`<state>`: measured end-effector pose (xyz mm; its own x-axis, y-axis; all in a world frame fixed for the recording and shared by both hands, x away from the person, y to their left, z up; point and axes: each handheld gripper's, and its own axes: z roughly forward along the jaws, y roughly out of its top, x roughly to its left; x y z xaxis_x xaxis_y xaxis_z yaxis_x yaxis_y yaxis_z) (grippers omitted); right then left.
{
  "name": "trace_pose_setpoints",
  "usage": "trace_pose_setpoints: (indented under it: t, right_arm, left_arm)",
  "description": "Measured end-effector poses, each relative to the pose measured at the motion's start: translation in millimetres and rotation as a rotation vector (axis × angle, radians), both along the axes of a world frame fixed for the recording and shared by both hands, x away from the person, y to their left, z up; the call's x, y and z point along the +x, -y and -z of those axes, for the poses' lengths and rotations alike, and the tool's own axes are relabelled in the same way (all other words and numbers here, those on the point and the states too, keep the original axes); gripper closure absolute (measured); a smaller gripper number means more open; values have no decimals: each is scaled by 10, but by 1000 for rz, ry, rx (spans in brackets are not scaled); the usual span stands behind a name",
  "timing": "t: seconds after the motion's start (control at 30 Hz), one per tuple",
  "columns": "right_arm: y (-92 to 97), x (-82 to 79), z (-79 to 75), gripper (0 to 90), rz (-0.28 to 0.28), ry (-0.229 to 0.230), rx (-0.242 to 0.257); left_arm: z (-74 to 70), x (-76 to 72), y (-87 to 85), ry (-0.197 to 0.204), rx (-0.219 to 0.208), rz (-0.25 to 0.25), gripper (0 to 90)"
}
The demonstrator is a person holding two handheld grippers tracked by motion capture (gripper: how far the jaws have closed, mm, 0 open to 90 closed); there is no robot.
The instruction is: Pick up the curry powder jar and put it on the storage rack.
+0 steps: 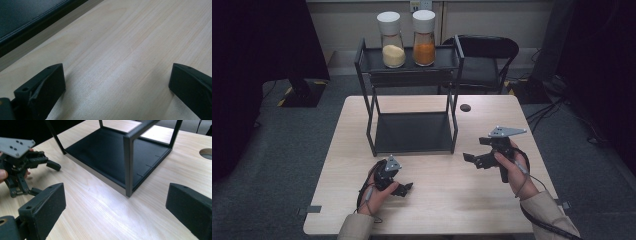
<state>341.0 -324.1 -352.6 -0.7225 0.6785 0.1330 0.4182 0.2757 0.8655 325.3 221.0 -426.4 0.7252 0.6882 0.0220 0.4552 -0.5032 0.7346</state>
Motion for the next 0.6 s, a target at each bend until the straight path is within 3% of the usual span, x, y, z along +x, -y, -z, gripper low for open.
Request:
trace_pose_setpoints:
  t: [0.6]
  right_arm:
    - [208,-153,287,20,32,-22,-16]
  left_arm:
    - [-1,0,1,0,1,0,0]
